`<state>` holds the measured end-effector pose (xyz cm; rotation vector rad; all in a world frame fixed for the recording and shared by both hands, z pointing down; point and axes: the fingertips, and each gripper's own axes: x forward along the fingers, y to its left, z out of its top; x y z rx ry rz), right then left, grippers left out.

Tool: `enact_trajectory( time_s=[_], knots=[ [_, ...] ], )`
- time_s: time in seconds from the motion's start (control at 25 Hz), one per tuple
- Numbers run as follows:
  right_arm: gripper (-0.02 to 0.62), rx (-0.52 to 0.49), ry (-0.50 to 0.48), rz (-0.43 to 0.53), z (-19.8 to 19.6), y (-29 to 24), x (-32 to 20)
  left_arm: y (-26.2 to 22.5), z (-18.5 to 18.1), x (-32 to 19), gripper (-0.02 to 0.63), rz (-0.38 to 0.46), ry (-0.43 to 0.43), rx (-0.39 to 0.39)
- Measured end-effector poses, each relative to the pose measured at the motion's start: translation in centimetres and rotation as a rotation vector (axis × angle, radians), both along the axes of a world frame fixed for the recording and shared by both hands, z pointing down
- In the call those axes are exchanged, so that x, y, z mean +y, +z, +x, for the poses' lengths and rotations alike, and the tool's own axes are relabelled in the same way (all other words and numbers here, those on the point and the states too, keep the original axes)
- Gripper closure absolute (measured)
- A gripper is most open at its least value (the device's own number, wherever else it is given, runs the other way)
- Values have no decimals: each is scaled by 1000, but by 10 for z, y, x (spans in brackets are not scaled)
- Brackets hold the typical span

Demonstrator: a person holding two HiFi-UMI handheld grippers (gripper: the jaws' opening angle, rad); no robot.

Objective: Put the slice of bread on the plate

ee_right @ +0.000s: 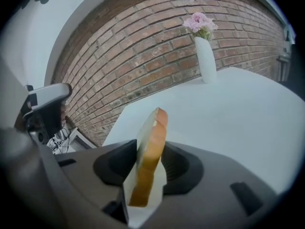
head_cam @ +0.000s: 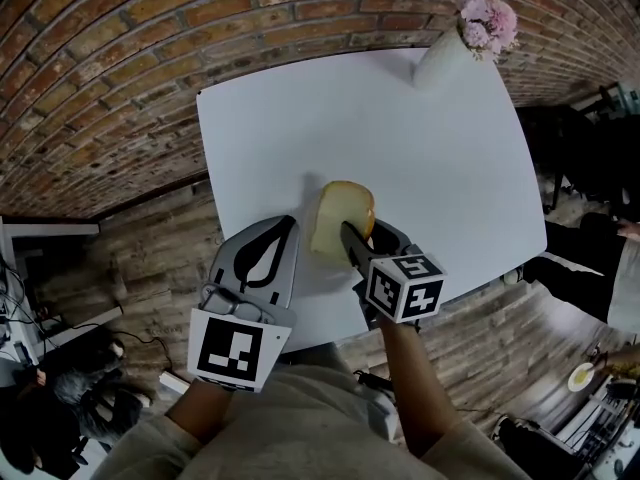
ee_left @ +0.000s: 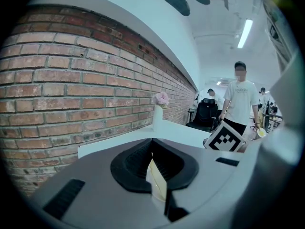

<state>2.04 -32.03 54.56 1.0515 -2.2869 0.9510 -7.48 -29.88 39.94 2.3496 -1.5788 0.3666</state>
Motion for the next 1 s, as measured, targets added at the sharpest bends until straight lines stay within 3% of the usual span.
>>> enact_trajectory(
  time_s=[0.4,0.52,1.0],
  knots=[
    [389,91,39,32,13,10,-3,3,6,0,595,-4,11,-12],
    [336,125,35,33,15,15,-3,5,10,0,595,-12,21,-9],
    [336,156,99,51,28,20,-7,17,29,-5,595,-43,86,3]
  ],
)
